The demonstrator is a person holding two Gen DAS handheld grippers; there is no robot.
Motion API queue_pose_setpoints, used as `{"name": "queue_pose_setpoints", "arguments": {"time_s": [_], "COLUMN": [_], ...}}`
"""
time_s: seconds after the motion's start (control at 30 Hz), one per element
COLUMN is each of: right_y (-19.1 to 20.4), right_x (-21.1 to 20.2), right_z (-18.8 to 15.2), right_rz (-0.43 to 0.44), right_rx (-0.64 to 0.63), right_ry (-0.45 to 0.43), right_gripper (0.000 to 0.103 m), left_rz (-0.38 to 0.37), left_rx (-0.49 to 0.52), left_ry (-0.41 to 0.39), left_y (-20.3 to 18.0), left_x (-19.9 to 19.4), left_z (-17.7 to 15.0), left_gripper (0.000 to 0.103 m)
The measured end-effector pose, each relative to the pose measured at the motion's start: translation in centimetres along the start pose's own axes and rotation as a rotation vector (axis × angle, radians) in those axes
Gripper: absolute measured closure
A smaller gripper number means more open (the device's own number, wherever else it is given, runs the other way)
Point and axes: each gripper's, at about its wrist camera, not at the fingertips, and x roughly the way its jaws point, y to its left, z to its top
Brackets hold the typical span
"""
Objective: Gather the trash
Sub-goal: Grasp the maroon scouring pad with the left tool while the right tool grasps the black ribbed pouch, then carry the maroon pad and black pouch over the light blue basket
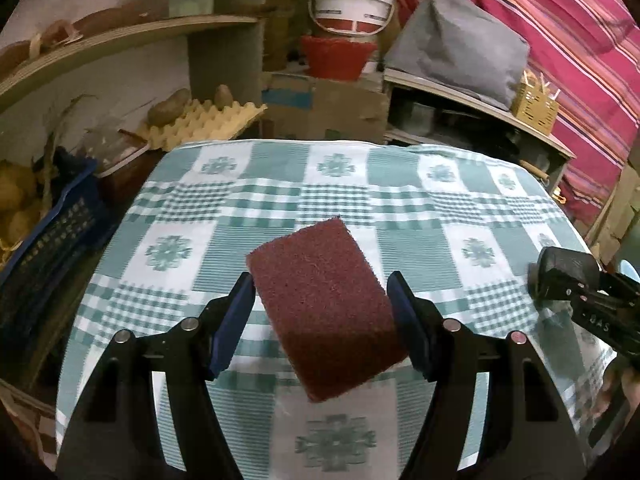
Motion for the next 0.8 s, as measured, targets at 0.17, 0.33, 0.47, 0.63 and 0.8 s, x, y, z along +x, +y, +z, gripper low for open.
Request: {"name": "queue_pose_setpoints", "arguments": {"time_s": [0.17, 0.33, 0.47, 0.63, 0.8], "right_y": [-2.3, -3.9, -5.1, -7.0, -7.8], "right_x": [-0.5, -1.1, -1.4, -0.4, 0.6], "right_z": [-0.7, -0.8, -0.9, -0.8, -0.9], "right_rz": [0.025, 0.052, 0.033, 0.011, -0.026], "right_rx": [0.012, 0.025, 0.049, 0.119, 0.155], "right_ry": [0.009, -0.001, -0.029, 0.001, 0.025], "right_gripper": [0.061, 0.055, 0.021, 0.019, 0.019], "left_rz": [-0.022, -0.034, -0.026, -0.019, -0.015], "left_rx": [0.005, 0.024, 0.061, 0.062, 0.067], "left_ry": [0.011, 0.027, 0.039, 0.063, 0.075], "left_y": [-1.8, -3.5, -4.5, -4.5, -4.7], "left_x": [0.5, 1.4, 2.1, 2.9, 3.5], "left_z": [-0.2, -0.4, -0.8, -1.1, -1.2], "left_gripper": [0.036, 0.036, 0.036, 0.036, 0.036]}}
